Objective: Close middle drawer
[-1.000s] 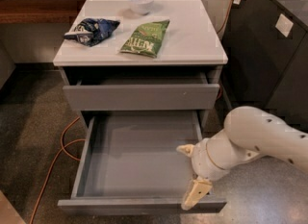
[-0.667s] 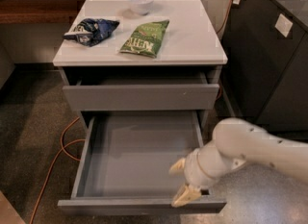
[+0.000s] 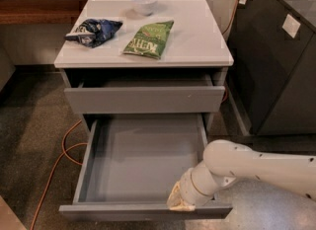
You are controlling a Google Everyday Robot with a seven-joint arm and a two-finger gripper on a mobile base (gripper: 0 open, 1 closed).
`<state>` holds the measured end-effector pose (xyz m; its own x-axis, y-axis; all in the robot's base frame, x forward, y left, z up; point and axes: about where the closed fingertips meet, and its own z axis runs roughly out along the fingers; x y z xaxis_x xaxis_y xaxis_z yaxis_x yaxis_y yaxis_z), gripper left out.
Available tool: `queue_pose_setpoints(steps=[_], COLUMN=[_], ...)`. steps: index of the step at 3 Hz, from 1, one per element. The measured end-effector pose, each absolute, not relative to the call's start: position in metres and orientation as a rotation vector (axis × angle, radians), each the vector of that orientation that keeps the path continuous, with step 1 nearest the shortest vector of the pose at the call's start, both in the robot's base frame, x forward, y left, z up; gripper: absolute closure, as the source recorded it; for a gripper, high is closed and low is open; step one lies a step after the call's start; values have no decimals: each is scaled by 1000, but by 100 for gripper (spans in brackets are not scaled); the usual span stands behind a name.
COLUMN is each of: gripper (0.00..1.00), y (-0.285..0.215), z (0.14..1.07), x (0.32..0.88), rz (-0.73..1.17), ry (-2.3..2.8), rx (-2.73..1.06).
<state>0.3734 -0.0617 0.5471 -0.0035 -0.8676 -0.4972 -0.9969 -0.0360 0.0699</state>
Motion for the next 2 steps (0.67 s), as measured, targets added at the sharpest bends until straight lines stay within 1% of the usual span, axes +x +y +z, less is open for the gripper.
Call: queue_pose_setpoints(steps=[1, 2], gripper=[100, 100], y=[-50, -45], z=[506, 484], x=[364, 360], rz=[621, 621], ry=[1925, 1924], rx=[-2032, -2073])
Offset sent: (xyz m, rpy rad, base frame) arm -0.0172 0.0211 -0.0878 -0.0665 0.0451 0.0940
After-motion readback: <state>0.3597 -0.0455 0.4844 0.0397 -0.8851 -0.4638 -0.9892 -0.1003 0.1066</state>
